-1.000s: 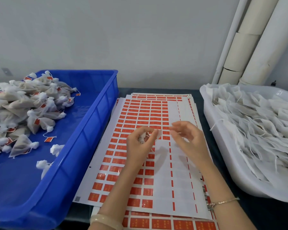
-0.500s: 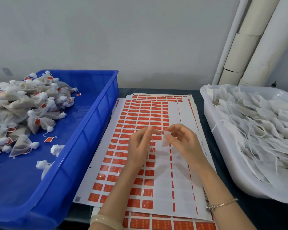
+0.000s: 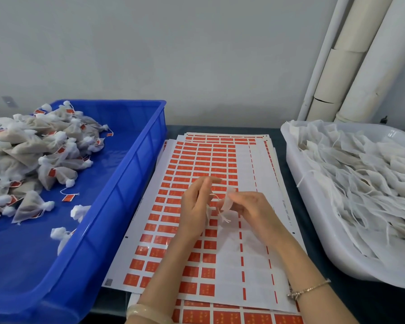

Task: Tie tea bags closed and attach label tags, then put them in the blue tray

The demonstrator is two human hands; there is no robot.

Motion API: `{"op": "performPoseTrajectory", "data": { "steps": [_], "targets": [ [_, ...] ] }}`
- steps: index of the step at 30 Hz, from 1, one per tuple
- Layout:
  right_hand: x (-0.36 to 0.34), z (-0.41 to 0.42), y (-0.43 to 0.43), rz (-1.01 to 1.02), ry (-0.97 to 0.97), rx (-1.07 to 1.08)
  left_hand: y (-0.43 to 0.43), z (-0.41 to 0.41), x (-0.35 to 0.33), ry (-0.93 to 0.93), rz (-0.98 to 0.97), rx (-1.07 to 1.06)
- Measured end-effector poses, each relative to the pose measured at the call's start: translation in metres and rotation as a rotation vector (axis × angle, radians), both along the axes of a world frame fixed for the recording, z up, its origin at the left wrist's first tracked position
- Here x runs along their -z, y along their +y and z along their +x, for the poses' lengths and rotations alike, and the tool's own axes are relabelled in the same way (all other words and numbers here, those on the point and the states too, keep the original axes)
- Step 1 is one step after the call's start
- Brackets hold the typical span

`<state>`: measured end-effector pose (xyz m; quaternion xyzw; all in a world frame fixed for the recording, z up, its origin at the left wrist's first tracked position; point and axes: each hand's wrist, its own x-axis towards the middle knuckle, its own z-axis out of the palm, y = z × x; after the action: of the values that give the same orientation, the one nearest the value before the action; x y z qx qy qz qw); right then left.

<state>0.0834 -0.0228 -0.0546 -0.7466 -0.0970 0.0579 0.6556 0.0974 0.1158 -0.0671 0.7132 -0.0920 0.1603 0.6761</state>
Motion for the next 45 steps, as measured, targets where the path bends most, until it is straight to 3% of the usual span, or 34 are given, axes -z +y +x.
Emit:
{"op": "performPoseTrajectory", "data": {
  "steps": [4, 6, 11, 14, 20, 24, 32, 41, 45],
  "targets": [
    [-0.004, 0.004, -0.009, 0.325, 0.114, 0.059, 0.001, 0.001, 0.002, -0.013, 0.048, 0.005],
    [-0.004, 0.005, -0.011, 0.368, 0.132, 0.062, 0.001, 0.002, 0.004, -0.009, 0.064, -0.013],
    [-0.002, 0.006, -0.008, 0.327, 0.161, 0.065, 0.001, 0.004, 0.007, -0.004, 0.051, -0.021],
    [0.001, 0.008, -0.008, 0.172, 0.132, 0.060, 0.000, 0.004, 0.006, 0.005, 0.035, -0.015],
    [0.001, -0.003, 0.001, -0.112, 0.071, -0.166, 0.001, 0.004, 0.005, 0.006, 0.036, -0.035],
    [0.006, -0.004, 0.003, -0.201, -0.003, -0.153, 0.001, 0.005, 0.006, 0.055, 0.044, -0.059],
    [0.001, 0.005, -0.009, -0.134, 0.119, -0.015, 0.003, 0.005, 0.005, 0.112, 0.042, -0.029],
    [-0.004, 0.010, -0.020, 0.161, 0.163, 0.164, 0.005, 0.004, 0.011, 0.041, 0.234, 0.130],
    [-0.004, 0.012, -0.024, 0.166, 0.182, 0.211, 0.006, 0.003, 0.011, 0.024, 0.245, 0.152]
  ]
}}
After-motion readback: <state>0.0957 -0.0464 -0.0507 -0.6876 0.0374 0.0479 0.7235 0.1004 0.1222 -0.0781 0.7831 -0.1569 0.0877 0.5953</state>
